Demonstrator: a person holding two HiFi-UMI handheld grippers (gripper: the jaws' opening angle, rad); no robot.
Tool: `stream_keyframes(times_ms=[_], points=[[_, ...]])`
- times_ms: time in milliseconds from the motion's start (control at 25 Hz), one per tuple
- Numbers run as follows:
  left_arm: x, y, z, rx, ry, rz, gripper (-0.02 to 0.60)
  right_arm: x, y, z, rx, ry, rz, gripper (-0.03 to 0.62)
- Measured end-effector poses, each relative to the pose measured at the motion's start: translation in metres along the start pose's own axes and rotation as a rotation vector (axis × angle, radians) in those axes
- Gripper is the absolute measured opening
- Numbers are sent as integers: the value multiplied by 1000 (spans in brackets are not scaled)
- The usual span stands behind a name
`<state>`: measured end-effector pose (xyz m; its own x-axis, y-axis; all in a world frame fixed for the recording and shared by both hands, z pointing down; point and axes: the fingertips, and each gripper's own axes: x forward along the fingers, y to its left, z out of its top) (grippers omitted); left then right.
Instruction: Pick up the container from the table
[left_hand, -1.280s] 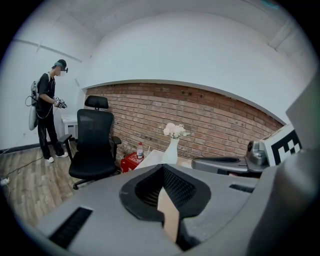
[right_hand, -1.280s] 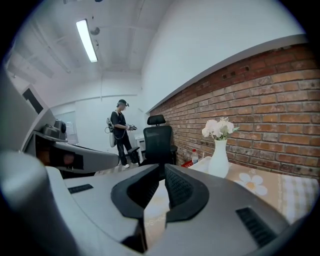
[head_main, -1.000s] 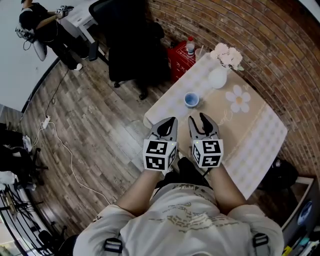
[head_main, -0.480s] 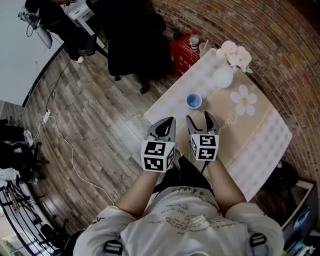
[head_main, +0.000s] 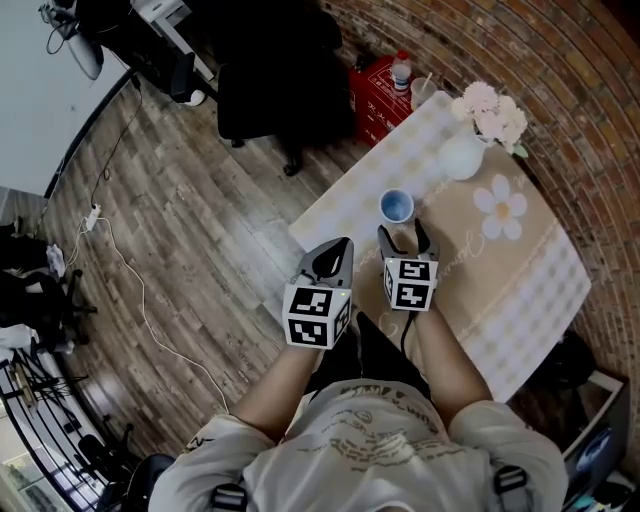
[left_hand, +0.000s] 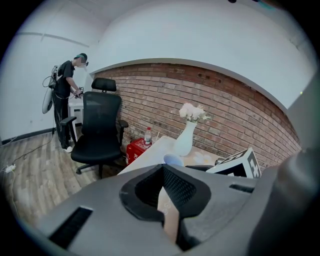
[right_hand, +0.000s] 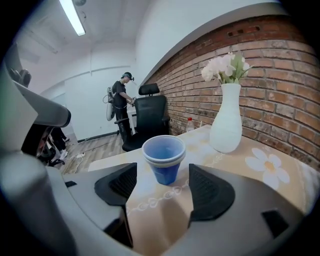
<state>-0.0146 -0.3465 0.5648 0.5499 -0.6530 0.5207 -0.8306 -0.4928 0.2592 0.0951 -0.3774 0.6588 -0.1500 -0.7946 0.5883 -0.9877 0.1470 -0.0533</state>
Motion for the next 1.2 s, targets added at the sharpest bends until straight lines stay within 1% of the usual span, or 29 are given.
stream_keyframes(times_ms=[440, 600, 800, 1000, 1200], points=[[14, 10, -3, -7, 22, 17, 2, 34, -5, 0, -13, -2, 15, 301], [15, 12, -6, -8, 39, 15, 2, 40, -10, 4, -31, -12, -7, 299], [17, 15, -6, -6, 42, 18, 2, 41, -11, 7, -40, -29, -7, 276], [15, 15, -1, -2, 33, 14, 2, 35, -6, 12, -43, -48, 3, 272], [11, 11, 6, 8, 18, 3, 2, 21, -5, 23, -24, -74, 5, 271]])
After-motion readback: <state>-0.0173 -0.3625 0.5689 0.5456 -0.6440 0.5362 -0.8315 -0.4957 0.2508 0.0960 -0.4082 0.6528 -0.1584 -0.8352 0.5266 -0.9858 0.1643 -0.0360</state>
